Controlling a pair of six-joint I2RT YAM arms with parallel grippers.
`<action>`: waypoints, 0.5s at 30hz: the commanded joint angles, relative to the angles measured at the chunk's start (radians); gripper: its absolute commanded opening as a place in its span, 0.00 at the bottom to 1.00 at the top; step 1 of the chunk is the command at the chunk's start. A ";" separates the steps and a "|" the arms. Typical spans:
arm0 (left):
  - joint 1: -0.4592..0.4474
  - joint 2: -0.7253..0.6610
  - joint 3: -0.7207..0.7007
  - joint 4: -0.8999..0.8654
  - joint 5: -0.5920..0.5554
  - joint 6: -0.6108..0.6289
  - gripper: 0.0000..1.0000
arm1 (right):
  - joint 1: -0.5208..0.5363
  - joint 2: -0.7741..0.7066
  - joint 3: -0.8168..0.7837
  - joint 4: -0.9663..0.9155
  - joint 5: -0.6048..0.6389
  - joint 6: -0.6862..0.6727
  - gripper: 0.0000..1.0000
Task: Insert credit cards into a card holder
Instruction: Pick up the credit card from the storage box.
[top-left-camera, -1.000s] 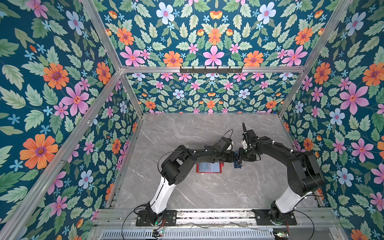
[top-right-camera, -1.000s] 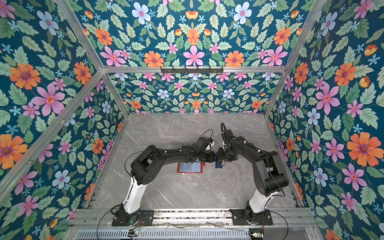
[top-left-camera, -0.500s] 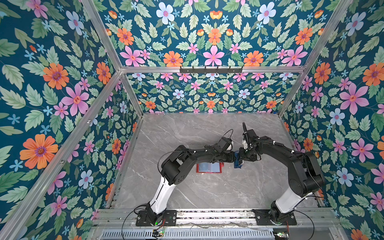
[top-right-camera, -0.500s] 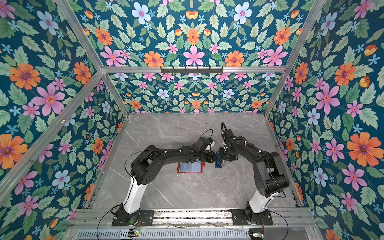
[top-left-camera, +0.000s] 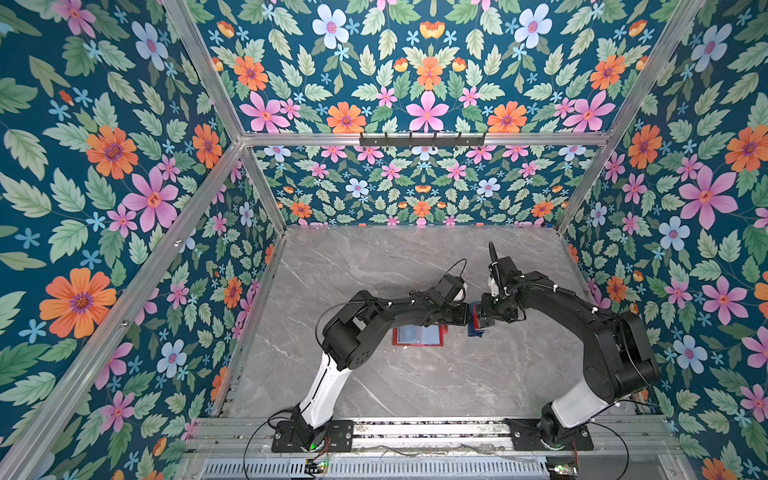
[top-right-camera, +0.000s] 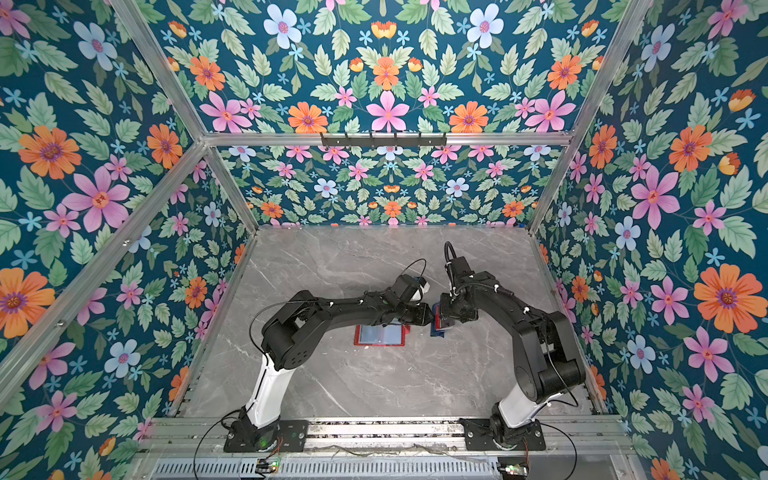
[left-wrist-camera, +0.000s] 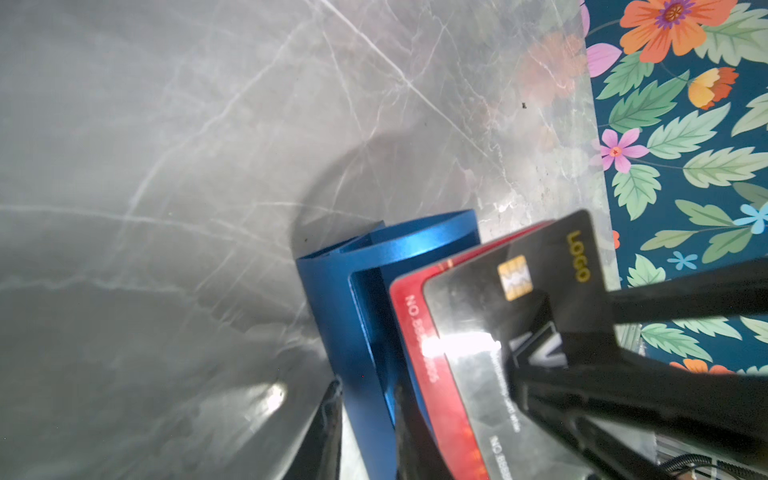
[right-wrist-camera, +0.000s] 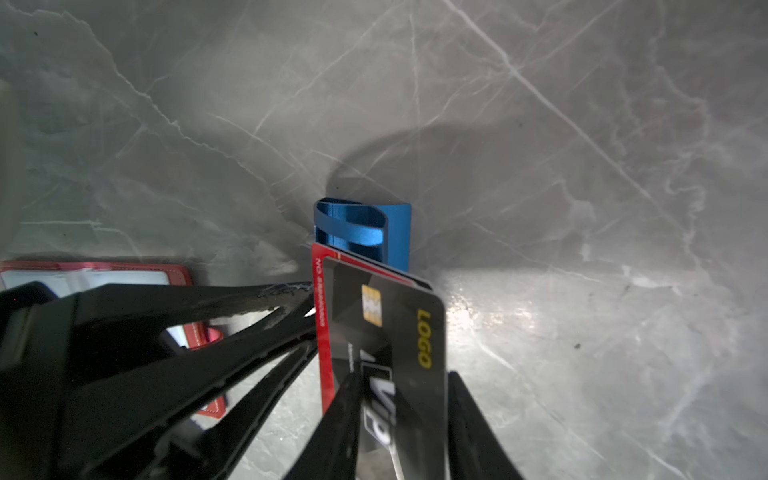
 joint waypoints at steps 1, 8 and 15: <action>0.002 -0.001 -0.006 -0.064 -0.033 0.014 0.23 | -0.001 -0.004 0.004 -0.038 0.021 -0.002 0.32; 0.001 -0.001 -0.005 -0.064 -0.033 0.013 0.23 | 0.001 -0.004 0.006 -0.032 0.001 -0.001 0.29; 0.002 0.000 -0.005 -0.064 -0.030 0.015 0.23 | 0.010 0.013 0.018 -0.034 -0.005 0.001 0.27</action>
